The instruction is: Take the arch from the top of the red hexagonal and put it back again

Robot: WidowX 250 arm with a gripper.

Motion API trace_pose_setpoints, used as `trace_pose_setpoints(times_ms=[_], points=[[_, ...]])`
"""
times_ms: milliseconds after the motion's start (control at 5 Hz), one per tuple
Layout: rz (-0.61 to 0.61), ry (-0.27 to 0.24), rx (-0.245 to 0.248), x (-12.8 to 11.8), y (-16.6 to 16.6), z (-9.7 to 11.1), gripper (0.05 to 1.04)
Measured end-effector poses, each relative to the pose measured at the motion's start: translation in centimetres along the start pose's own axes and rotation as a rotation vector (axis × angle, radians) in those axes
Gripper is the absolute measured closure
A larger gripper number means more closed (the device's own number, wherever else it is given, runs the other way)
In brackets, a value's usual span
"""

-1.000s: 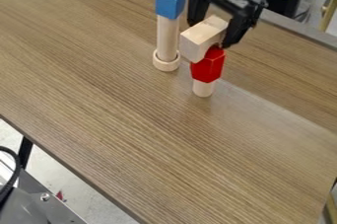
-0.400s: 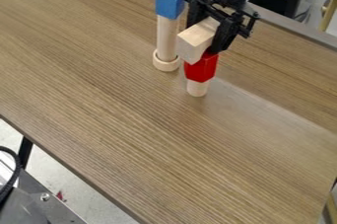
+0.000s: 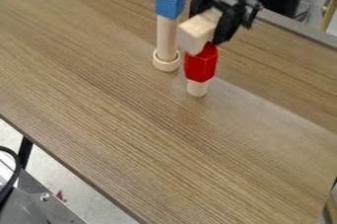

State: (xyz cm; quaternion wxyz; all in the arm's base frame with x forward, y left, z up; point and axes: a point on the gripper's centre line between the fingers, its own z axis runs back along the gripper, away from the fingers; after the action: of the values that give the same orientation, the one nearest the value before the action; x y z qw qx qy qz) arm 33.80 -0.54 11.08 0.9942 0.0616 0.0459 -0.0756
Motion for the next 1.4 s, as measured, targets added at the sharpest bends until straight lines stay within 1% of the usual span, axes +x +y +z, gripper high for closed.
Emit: trace_pose_setpoints(times_ms=[200, 400, 600, 800, 1200, 1400], points=[[-0.018, -0.023, 0.014, 0.6, 0.1, 1.4, 0.487], [-0.050, 0.006, 0.010, 0.8, -0.4, 0.9, 0.486], [-0.056, 0.054, -0.004, 0.5, -0.7, 0.3, 0.487], [-0.044, 0.069, -0.021, 0.2, -0.9, 0.1, 0.487], [-0.022, 0.102, -0.032, -0.5, -0.7, -0.7, 0.487], [-0.018, 0.109, -0.034, -0.7, -0.8, -1.0, 0.487]])
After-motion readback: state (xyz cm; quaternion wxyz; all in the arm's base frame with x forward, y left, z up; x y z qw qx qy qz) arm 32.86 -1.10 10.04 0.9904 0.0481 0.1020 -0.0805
